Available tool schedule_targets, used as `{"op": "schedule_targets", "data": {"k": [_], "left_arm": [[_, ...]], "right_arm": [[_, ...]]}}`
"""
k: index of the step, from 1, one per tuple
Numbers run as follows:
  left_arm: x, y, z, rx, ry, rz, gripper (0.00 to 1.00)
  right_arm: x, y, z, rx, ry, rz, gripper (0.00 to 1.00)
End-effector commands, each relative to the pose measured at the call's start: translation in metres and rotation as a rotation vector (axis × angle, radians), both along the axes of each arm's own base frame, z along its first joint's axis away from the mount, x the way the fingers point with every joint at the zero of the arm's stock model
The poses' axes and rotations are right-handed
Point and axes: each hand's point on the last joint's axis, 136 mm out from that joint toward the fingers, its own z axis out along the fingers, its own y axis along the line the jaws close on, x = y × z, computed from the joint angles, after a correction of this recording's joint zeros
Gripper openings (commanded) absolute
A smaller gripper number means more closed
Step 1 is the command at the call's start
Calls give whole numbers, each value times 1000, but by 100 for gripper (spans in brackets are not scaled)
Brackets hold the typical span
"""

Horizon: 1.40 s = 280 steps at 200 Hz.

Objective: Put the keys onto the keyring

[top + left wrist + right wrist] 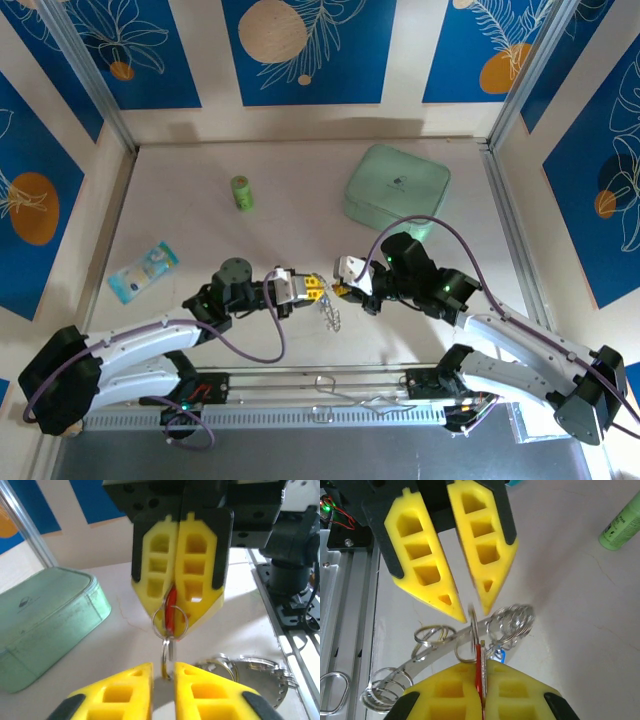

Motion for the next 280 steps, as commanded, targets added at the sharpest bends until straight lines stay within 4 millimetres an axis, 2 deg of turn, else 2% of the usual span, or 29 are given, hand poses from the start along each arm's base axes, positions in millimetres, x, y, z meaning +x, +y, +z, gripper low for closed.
{"op": "schedule_targets", "data": {"k": [1, 31, 41, 64, 89, 115, 137, 148, 160, 180, 211, 259, 280], "left_arm": [[3, 6, -3, 10, -1, 46, 35], [6, 25, 5, -56, -36, 136, 52], [9, 37, 16, -105, -75, 202, 57], [21, 71, 44, -202, -153, 385, 61], [28, 111, 73, -287, -223, 572, 62], [37, 159, 102, -382, -265, 803, 65], [30, 188, 124, -461, -304, 893, 69], [28, 199, 129, -471, -307, 930, 70], [27, 206, 129, -450, -304, 953, 70], [33, 216, 118, -421, -266, 1029, 71], [42, 225, 98, -398, -198, 1110, 71], [55, 225, 73, -354, -124, 1178, 75], [60, 220, 64, -327, -115, 1183, 75]], "right_arm": [[4, 2, 14, -7, -45, 5, 2], [4, 7, 18, -28, -58, 12, 2], [4, 11, 18, -38, -60, 19, 2], [4, 25, 25, -36, -70, 53, 2], [5, 52, 37, -11, -93, 115, 2], [-2, 95, 52, 49, -94, 210, 1], [-4, 125, 72, 204, -1, 261, 2], [-3, 135, 69, 238, 32, 276, 2], [2, 139, 51, 201, 56, 270, 2], [15, 132, 12, 107, 107, 225, 2], [28, 97, -47, -96, 140, 144, 2], [37, 28, -89, -308, 176, 25, 3], [33, 2, -105, -425, 234, -4, 6]]}}
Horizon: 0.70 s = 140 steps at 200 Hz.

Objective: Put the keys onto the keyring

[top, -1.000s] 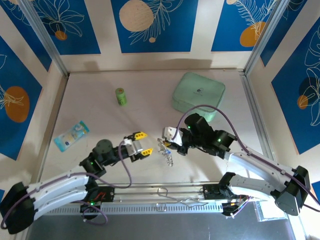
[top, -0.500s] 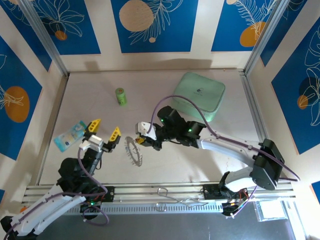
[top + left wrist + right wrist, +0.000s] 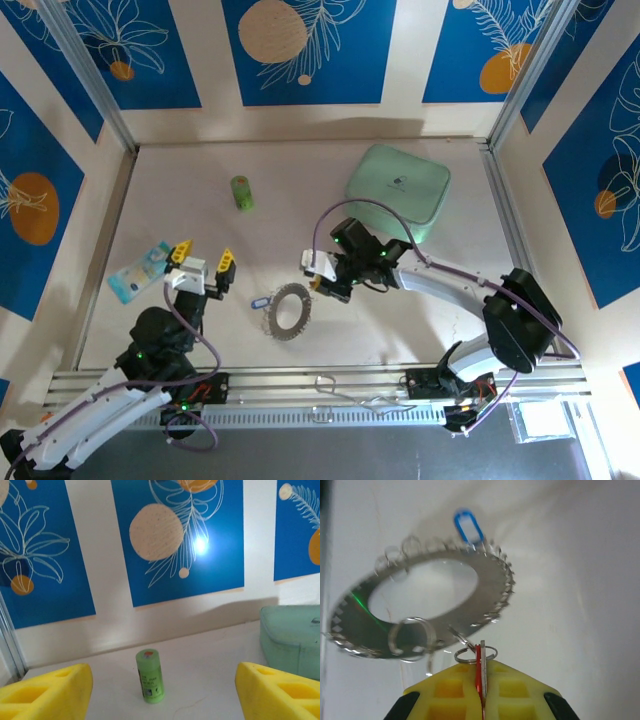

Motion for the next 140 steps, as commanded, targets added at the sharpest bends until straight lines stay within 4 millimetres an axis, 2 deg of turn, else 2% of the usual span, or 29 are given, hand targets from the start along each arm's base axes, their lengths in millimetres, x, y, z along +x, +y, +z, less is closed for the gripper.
{"op": "schedule_targets", "data": {"k": [1, 31, 52, 83, 115, 140], "left_arm": [[7, 3, -13, -13, 42, 44, 75], [16, 0, -21, 10, 64, 74, 77], [21, -3, -28, 27, 73, 78, 78], [31, -4, -38, 37, 93, 90, 77], [46, -7, -46, 49, 119, 115, 77], [59, -5, -50, 60, 133, 135, 77]], "right_arm": [[-10, -34, -15, -152, 33, -5, 6], [-6, -70, -35, -331, -23, -38, 7], [-1, -88, -46, -424, -61, -50, 9], [0, -93, -56, -482, -50, -53, 16], [3, -116, -72, -620, -60, -62, 29], [3, -117, -65, -613, -69, -87, 35]]}}
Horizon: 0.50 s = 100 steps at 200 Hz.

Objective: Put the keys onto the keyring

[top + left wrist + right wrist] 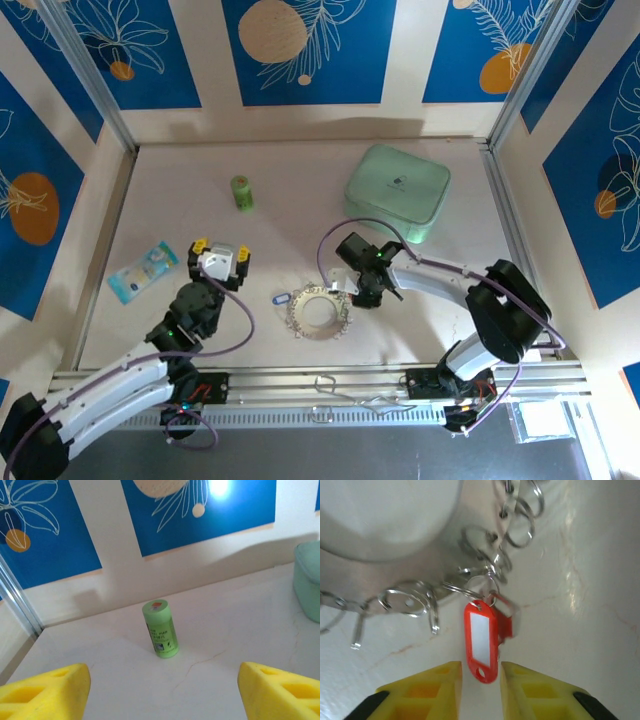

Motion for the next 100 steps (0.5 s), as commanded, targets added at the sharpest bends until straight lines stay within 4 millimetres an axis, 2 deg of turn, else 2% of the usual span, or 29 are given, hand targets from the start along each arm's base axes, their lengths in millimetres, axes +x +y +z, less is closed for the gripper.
{"op": "schedule_targets", "data": {"k": [1, 15, 29, 42, 56, 65, 79, 100], "left_arm": [[10, 2, 15, -64, -47, 11, 77], [18, 6, 12, -56, -35, 27, 78], [25, 12, 9, -47, -24, 49, 80], [31, 20, 6, -40, -13, 71, 84], [35, 28, 1, -35, 2, 91, 91], [38, 35, -1, -31, 8, 117, 95], [41, 47, -5, -28, 13, 158, 98], [46, 64, -12, -23, 21, 216, 100]], "right_arm": [[-2, -11, 4, -44, -15, -15, 35], [3, -5, 16, 20, -47, -37, 39], [10, 3, 36, 137, -76, -90, 41], [22, 16, 71, 332, -95, -183, 41], [42, 24, 119, 605, -140, -307, 43], [59, 17, 143, 753, -192, -401, 46], [84, -5, 164, 907, -306, -532, 49], [113, -47, 159, 949, -480, -673, 50]]}}
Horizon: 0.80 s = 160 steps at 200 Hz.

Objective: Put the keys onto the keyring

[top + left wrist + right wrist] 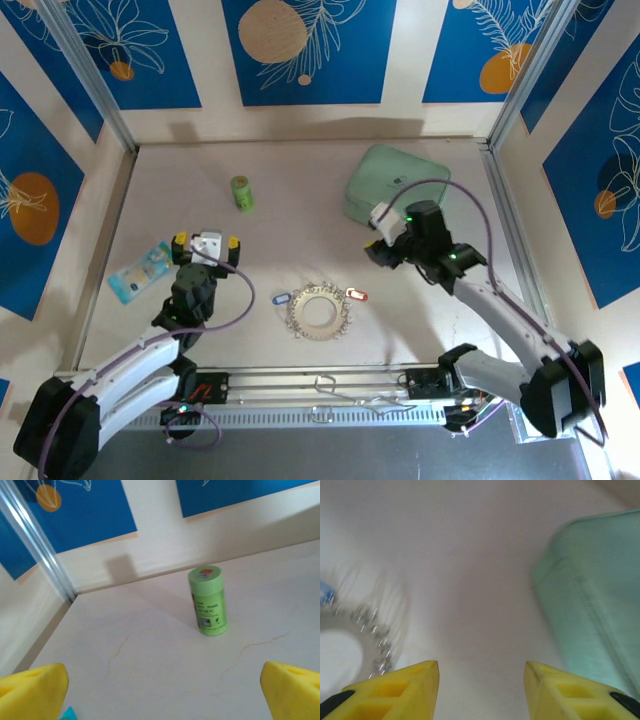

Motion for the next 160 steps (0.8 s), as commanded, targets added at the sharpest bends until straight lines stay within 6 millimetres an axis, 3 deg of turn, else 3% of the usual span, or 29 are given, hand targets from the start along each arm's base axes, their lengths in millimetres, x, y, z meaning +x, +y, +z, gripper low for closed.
{"op": "schedule_targets", "data": {"k": [1, 31, 55, 77, 101, 133, 160], "left_arm": [[10, 17, 16, -37, -59, 55, 100], [19, 38, 0, -41, -50, 133, 100], [29, 48, -18, -64, -26, 162, 100], [37, 55, -31, -89, -25, 172, 100], [47, 57, -45, -107, -9, 154, 100], [58, 54, -65, -116, 5, 109, 100], [59, 39, -78, -104, 31, 14, 100]], "right_arm": [[34, -26, 5, 219, -110, -187, 50], [61, -77, -23, 222, -153, -374, 50], [75, -103, -51, 254, -162, -462, 48], [88, -114, -75, 219, -173, -497, 46], [88, -99, -80, 234, -90, -397, 36], [80, -93, -75, 263, -123, -352, 36], [77, -85, -72, 271, -146, -324, 37]]}}
